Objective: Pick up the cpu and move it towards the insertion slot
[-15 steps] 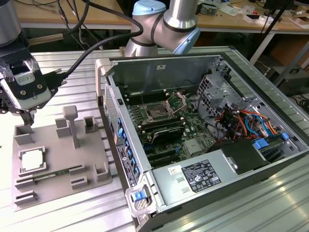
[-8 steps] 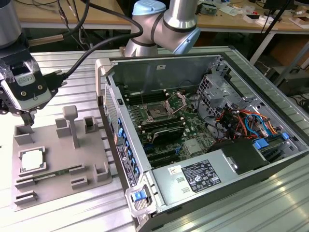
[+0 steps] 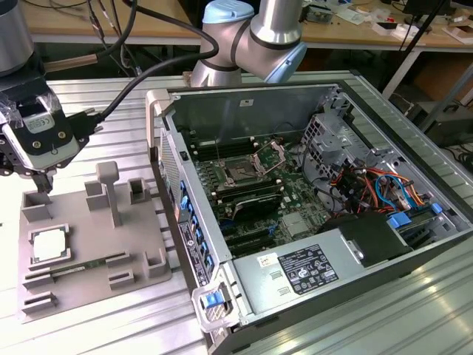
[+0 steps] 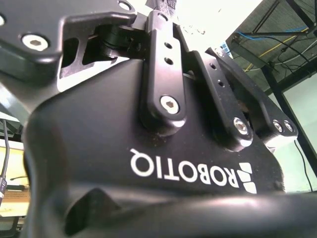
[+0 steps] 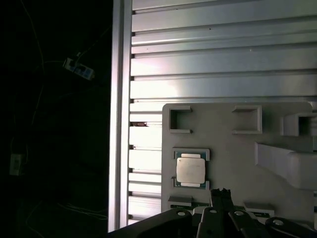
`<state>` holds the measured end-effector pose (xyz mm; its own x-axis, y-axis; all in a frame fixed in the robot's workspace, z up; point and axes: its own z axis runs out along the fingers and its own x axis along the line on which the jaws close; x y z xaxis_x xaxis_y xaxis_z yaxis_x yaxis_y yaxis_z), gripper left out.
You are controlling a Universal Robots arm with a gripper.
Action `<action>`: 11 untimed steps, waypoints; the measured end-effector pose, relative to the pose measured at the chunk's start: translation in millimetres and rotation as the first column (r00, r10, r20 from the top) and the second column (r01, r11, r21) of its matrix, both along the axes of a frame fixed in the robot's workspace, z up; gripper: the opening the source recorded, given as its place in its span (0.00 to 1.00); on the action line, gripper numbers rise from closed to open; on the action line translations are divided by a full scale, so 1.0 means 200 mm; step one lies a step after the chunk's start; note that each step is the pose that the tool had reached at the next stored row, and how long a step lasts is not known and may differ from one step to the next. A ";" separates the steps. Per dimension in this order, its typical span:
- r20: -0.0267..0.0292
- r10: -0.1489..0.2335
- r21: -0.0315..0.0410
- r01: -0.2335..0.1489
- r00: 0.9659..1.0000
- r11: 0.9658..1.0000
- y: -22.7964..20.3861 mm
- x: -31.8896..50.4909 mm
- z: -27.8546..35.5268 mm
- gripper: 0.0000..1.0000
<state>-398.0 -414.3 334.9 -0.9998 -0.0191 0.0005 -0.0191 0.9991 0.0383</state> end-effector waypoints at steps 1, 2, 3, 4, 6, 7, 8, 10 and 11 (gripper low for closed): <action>0.000 0.000 0.000 0.000 1.000 1.000 0.000 0.000 -0.001 0.11; 0.000 0.000 0.000 0.000 1.000 1.000 0.000 0.000 -0.002 0.11; 0.000 0.000 0.000 0.000 1.000 1.000 0.000 0.000 -0.004 0.11; 0.000 0.000 0.000 0.000 1.000 1.000 0.000 0.000 -0.005 0.11; 0.000 0.000 0.000 0.000 1.000 1.000 0.000 0.000 -0.008 0.11; 0.000 0.000 0.000 0.000 1.000 1.000 0.000 0.000 -0.009 0.11; 0.000 0.000 0.000 0.000 1.000 1.000 0.000 0.000 -0.010 0.11; 0.000 0.000 0.000 0.000 1.000 1.000 0.000 0.000 -0.013 0.11; 0.000 0.000 0.000 0.000 1.000 1.000 0.000 0.000 -0.014 0.11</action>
<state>-398.0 -414.3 332.1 -0.9998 -0.0191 0.0005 -0.0191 0.9991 0.0382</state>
